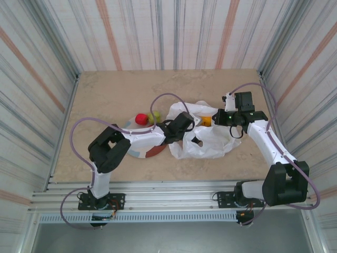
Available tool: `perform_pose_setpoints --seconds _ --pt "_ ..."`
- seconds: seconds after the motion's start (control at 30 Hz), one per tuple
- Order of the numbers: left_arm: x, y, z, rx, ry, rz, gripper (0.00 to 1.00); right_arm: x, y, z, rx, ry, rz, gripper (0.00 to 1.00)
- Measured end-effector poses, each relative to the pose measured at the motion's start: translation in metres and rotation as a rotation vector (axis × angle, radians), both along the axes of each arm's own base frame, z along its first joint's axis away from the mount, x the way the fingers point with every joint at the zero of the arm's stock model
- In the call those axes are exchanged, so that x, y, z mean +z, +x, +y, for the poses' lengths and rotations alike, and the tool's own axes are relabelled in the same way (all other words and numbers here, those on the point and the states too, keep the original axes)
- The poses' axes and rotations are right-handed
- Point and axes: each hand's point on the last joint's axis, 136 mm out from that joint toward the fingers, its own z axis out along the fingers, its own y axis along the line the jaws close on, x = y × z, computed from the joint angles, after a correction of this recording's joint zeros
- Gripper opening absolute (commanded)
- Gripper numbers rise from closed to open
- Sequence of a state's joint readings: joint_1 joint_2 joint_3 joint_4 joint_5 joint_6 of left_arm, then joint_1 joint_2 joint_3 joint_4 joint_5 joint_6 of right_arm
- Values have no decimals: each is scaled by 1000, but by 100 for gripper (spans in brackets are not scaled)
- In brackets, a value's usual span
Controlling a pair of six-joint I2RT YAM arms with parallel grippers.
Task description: Place the fruits into the plastic bag
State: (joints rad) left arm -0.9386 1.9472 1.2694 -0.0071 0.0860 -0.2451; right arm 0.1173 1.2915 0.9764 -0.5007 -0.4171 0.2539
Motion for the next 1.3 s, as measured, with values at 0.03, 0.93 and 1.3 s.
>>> perform_pose_setpoints --seconds 0.03,0.93,1.3 --pt "2 -1 1 2 -4 -1 79 0 0 0 0 1 0 0" --pt "73 -40 134 113 -88 -141 79 -2 0 0 2 1 6 0" --pt "83 11 229 517 -43 -149 86 -2 0 1 3 2 6 0"
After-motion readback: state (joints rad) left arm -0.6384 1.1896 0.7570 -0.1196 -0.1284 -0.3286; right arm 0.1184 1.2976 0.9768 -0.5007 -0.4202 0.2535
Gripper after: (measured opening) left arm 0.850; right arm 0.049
